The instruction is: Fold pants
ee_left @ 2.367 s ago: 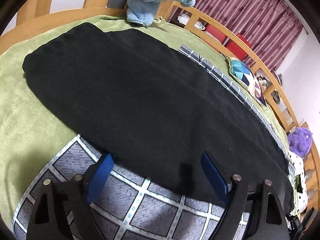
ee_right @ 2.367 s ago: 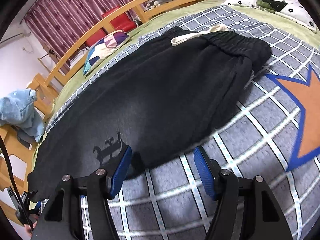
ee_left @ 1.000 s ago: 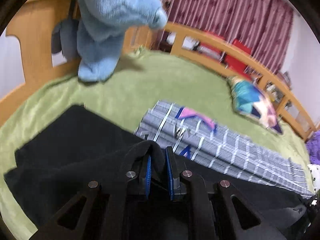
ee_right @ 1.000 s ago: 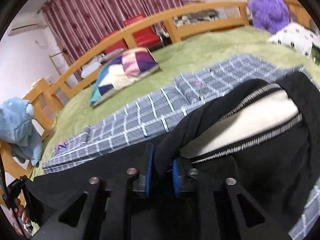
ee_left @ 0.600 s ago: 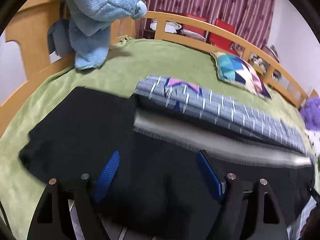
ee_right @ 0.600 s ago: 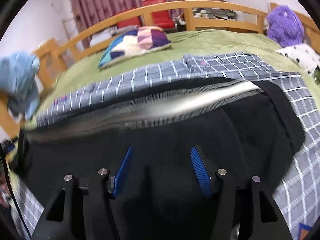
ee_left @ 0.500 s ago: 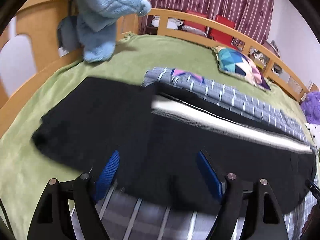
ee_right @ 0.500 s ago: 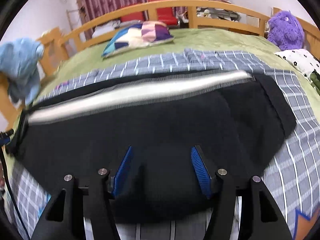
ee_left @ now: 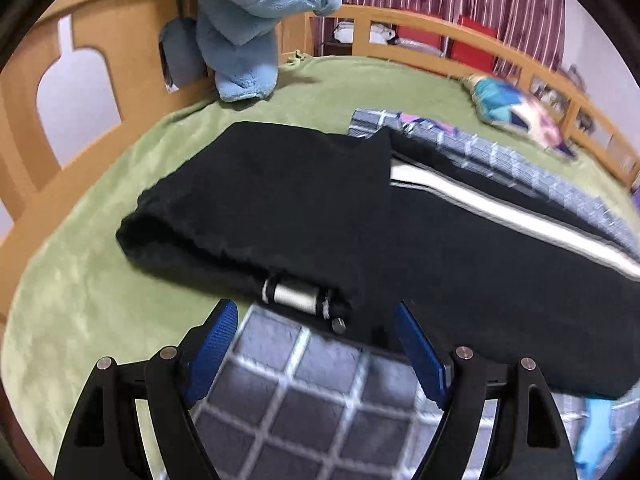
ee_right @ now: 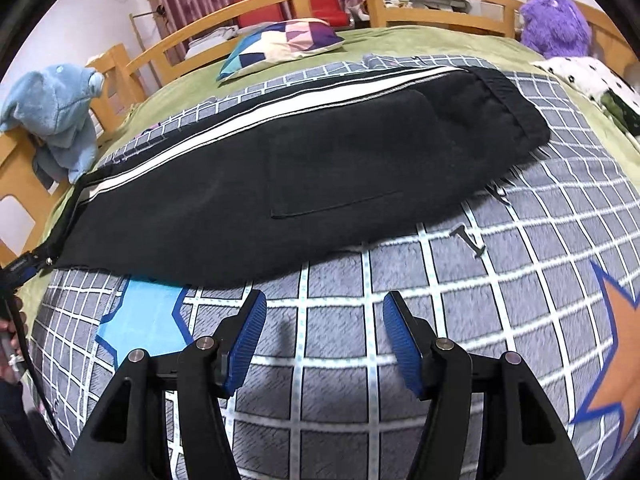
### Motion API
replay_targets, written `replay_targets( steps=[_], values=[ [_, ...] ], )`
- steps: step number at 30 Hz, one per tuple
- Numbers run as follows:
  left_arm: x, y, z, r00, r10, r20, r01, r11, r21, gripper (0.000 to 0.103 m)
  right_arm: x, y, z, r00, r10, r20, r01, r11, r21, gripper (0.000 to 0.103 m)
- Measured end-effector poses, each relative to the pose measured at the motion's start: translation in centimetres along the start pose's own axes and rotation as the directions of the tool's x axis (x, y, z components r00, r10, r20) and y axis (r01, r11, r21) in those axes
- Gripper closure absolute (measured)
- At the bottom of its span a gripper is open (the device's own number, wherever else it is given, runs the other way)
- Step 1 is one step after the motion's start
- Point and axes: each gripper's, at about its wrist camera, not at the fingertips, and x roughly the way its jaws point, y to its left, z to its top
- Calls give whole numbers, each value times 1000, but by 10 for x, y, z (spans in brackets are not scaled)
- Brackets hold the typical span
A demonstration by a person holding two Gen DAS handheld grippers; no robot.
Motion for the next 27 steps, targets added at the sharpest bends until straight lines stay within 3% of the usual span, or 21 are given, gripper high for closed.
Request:
replay_targets(
  steps=[2,3,4,5,7,9,11,12,13,14,15,16,18,23,25,27],
  values=[
    [15,-8,5,999,42,12,-42,998,38,26,-3,-1,-3,1000,-5,3,5,1000,21,43],
    [19,-10,8,997,69,29,-70,996,51,51,-3,-2,-5,1000,-7,3,7,1000,30,43],
    [22,-11,15,994,90,56,-94,993,74,69,-2,-2,-4,1000,-14,1,14,999,36,43],
    [23,-10,21,995,78,64,-83,993,84,94,-1,-2,-5,1000,-24,-2,24,999,41,43],
    [24,0,46,982,139,128,-147,988,50,94,1,-2,-3,999,-43,-3,44,998,50,43],
    [24,20,82,956,218,197,-220,975,-12,94,4,-3,-1,999,-52,-4,52,997,63,43],
    [23,40,110,961,195,198,-183,980,-77,89,7,-3,2,998,-59,-7,59,996,66,43],
    [23,49,125,966,177,188,-160,982,-105,75,9,-3,2,998,-68,-8,69,996,64,43],
    [23,53,136,965,199,172,-181,976,-117,62,11,-2,3,997,-78,-11,79,995,61,43],
    [22,55,145,955,249,163,-231,965,-124,36,12,-2,3,997,-82,-14,83,995,59,43],
    [16,56,151,935,302,187,-282,951,-126,26,14,-2,4,996,-83,-19,84,995,59,43],
    [9,54,152,922,316,223,-295,948,-123,25,15,-1,4,996,-82,-22,83,995,59,43],
    [-3,50,150,923,290,254,-275,957,-93,25,15,2,3,997,-74,-21,75,995,60,43],
    [-12,32,111,978,132,159,-128,991,-35,25,9,10,4,998,-57,-1,57,998,41,43],
    [-15,27,81,994,33,101,-29,999,-41,25,6,9,7,999,-49,15,48,998,33,43],
    [-22,28,40,990,-127,57,132,986,-104,25,4,4,10,998,-50,30,49,998,39,43]
  ],
)
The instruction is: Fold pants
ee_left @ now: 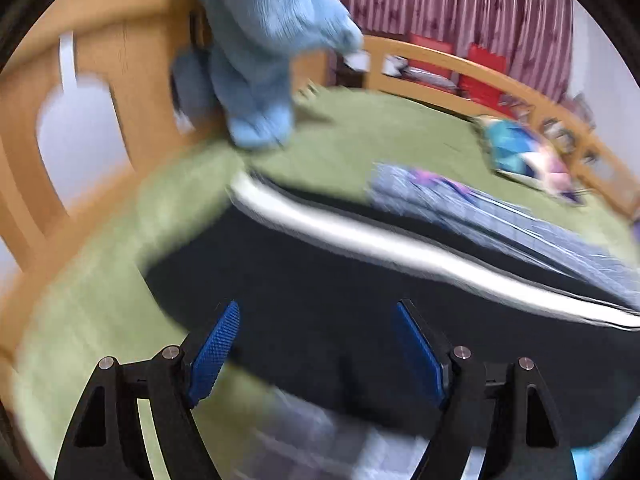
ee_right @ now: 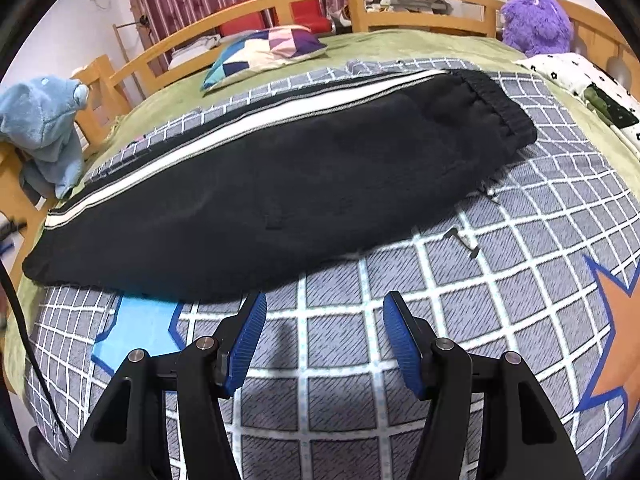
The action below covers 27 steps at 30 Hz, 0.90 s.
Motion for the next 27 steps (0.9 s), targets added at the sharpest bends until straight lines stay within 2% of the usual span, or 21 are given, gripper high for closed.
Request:
replay_targets(
  steps=[2,5,6,10,13,15,18,21,23,24,25,26,27],
  values=[
    [-5,2,-31,992,-115,-44,111,991,-72,25,1,-10,5,1000,1,3,-1,1000,23,43],
    [4,11,-77,961,-255,-104,229,949,-216,25,5,-28,12,1000,19,3,-20,997,79,43],
    [11,14,-84,951,-284,-123,248,937,-247,25,7,-36,15,999,35,3,-35,994,102,43],
    [27,20,-80,951,-295,-92,256,919,-301,25,20,-60,27,998,65,16,-66,982,179,42],
    [46,19,-69,940,-328,-96,280,899,-337,26,38,-80,35,995,96,13,-96,961,260,42],
    [61,22,-63,935,-346,-79,290,873,-392,26,51,-95,40,988,150,24,-149,930,337,42],
    [76,23,-50,934,-355,-45,300,845,-443,26,65,-116,53,973,215,84,-230,871,434,42],
    [92,23,-37,937,-349,-24,296,826,-480,27,85,-132,70,963,248,108,-268,828,492,45],
    [100,17,-32,941,-340,-5,291,814,-503,27,97,-137,83,962,245,119,-271,814,514,48],
    [102,15,-29,943,-332,1,285,810,-513,30,104,-137,90,964,240,117,-265,811,521,53],
    [105,12,-26,947,-323,1,276,810,-517,34,110,-138,96,967,230,113,-254,809,530,65],
    [107,11,-24,952,-307,-6,259,813,-521,54,116,-139,102,970,219,109,-242,806,540,74],
    [108,11,-21,956,-293,-19,240,818,-522,86,120,-138,106,970,222,101,-240,804,544,84]
  ],
)
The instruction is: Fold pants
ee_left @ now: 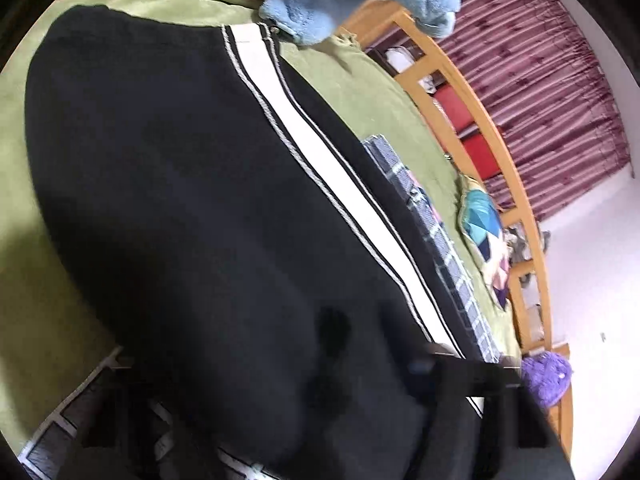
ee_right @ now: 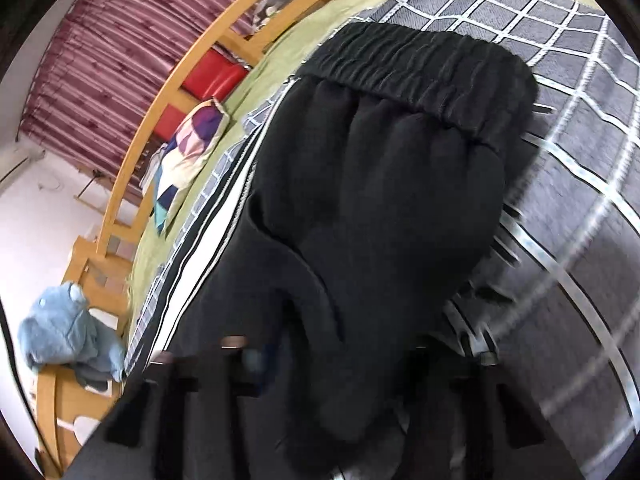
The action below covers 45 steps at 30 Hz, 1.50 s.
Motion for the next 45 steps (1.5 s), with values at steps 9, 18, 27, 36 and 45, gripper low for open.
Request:
replay_targets(
  steps=[9,18,27,36,45],
  values=[
    [-85,-27,-11,999,-39,-22,42,993,115,94,-86,61,3,996,18,88,-2,983,-186,91],
    [-179,33,-115,990,-20,-140,49,977,209,94,-210,-26,-53,997,-66,49,76,967,-244,90],
    [-181,54,-150,966,231,-121,-179,925,334,46,-213,-125,-113,996,-88,-33,83,989,-122,60],
    [-233,45,-166,987,160,-11,-145,920,363,37,-241,-136,-92,994,-21,106,27,998,-52,40],
    [-242,22,-164,988,145,59,-157,911,381,37,-240,-107,-44,977,80,196,-53,989,-140,84]
  ],
)
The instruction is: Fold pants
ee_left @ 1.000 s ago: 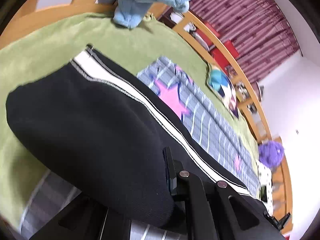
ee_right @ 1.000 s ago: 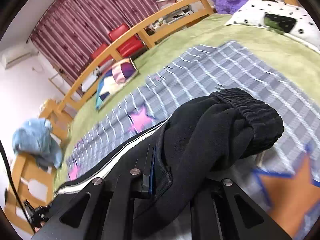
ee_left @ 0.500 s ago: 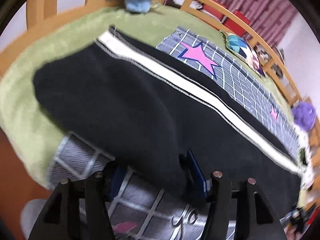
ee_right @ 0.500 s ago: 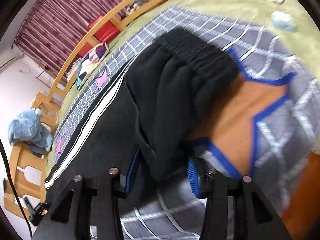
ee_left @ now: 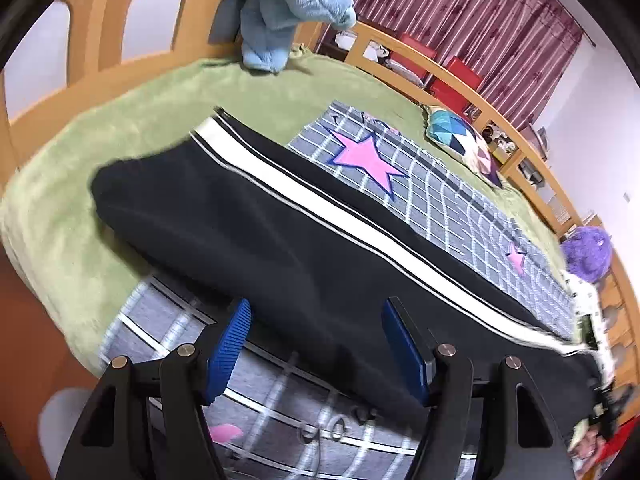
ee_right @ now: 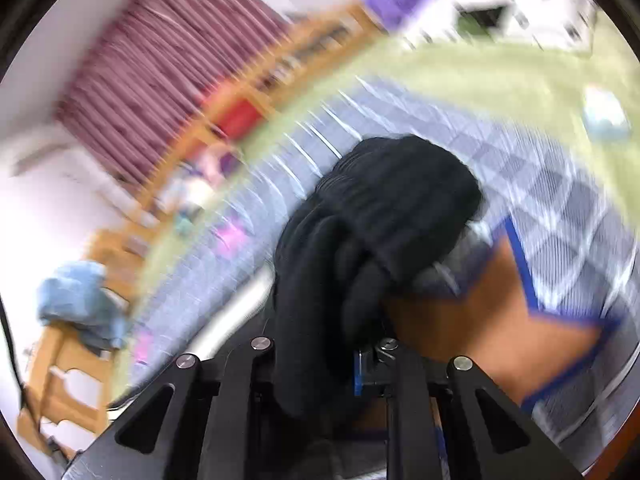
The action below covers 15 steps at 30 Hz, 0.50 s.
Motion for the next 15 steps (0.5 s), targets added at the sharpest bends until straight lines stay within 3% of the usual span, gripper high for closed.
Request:
replay_targets(
  steps=[2,4,5,7,10,15],
  values=[
    [-2,4,1,999,40,25,-41,999,24,37,1,-2,3,999,-53,-4,53,999,-5,83],
    [1,10,4,998,55,30,-56,998,28,37,21,-11,-2,987,-134,-83,132,991,-35,74],
    [1,14,6,998,55,29,-56,998,26,37,36,-19,-9,969,-189,-159,184,982,-46,73],
    [-2,23,11,998,50,38,-51,999,20,37,43,-29,-19,948,-234,-218,226,972,-62,63],
    [-3,33,22,997,62,54,-64,997,41,37,17,-29,-23,943,-284,-175,273,958,-87,50],
    [18,35,57,991,116,61,-123,985,123,37,-19,4,-22,912,-393,-117,367,910,-196,50]
  ],
)
